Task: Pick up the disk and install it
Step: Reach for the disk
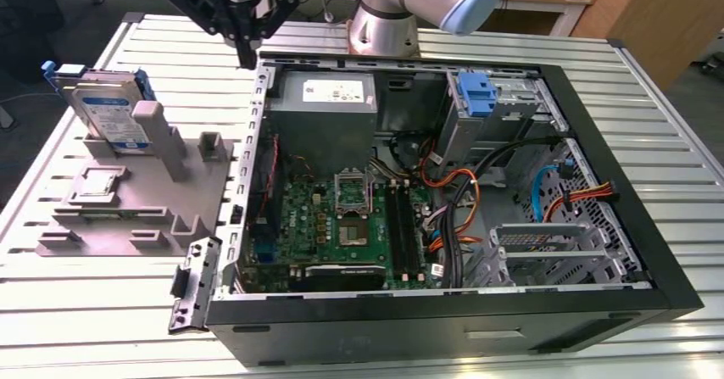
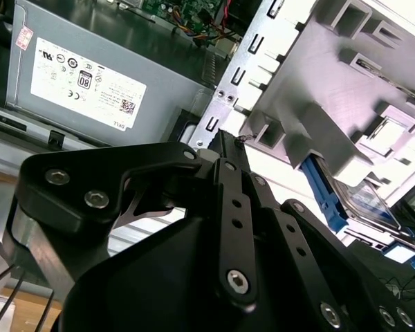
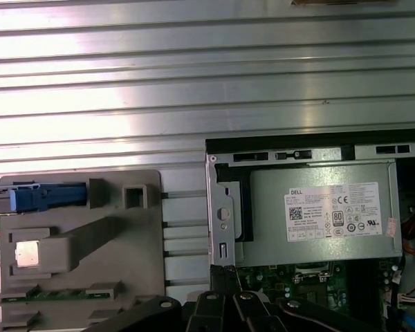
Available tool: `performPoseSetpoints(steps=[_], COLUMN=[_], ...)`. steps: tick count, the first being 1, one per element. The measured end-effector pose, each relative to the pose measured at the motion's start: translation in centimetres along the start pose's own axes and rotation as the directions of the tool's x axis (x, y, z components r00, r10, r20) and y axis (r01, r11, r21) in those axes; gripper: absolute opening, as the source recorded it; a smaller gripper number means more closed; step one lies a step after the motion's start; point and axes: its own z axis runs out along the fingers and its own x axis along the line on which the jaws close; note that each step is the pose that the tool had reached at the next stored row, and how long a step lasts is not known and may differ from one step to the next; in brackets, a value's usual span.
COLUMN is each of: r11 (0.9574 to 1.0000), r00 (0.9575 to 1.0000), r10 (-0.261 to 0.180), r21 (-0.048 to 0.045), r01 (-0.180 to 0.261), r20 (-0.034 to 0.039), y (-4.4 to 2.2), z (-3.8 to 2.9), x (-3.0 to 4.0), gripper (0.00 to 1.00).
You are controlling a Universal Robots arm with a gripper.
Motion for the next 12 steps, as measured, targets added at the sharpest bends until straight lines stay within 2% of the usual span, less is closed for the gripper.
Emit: performPoseSetpoints(steps=[12], r11=[1.0], r00=[1.0], r10=[0.0], r21=[-0.0001], r01=[0.0], r20=[-0.0016], y=[-0.01], z=[0.04], x=[0.14], gripper=[0.1])
